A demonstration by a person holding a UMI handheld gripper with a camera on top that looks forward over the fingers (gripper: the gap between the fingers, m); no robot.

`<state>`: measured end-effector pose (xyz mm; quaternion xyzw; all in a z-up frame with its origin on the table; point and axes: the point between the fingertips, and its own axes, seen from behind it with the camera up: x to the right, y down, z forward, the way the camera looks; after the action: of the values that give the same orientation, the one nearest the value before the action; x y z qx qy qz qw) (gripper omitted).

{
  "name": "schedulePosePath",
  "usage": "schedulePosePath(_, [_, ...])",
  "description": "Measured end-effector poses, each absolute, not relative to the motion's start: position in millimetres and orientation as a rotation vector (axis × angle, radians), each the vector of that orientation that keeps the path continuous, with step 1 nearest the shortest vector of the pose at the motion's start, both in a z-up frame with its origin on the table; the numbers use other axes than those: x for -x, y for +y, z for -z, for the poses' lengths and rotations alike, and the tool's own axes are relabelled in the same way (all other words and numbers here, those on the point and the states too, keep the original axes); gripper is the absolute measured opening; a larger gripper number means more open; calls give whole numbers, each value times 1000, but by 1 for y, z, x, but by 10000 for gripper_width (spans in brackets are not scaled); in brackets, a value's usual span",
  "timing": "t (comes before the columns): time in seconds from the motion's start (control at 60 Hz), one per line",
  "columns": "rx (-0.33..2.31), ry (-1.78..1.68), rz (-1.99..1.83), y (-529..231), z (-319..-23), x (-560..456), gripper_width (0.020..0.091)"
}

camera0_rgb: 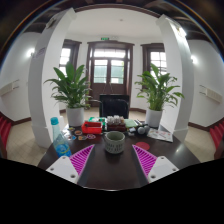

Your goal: Pour water

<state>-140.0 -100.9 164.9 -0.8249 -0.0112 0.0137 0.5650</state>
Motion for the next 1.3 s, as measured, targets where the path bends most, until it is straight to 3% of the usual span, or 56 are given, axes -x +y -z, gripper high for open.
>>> schedulePosePath(0.117, [1915,-33,-71,-114,-141,177,735])
schedulePosePath(0.133, [1916,-38,-77,-105,-153,169,735])
schedulePosePath(0.15, [1910,-42,-85,-116,-134,190,736])
schedulePosePath(0.267, [1877,-54,-190,-123,-112,251,734])
schedulePosePath(0.55, [1831,-112,-322,-75,-91,344,737])
schedulePosePath(0.933, [1831,-172,-261,-3,-67,376,738])
schedulePosePath(1.05, [1819,-160,-242,9,-63,372,661])
schedulePosePath(1.083, [1813,-161,-224,11,-64,368,560])
schedulePosePath(1.117, [1805,-173,-227,12,-65,369,562])
schedulePosePath(1.217, [1771,-185,-232,9,-64,371,435])
schedulePosePath(1.3, [1759,-161,-250,12,-66,370,392])
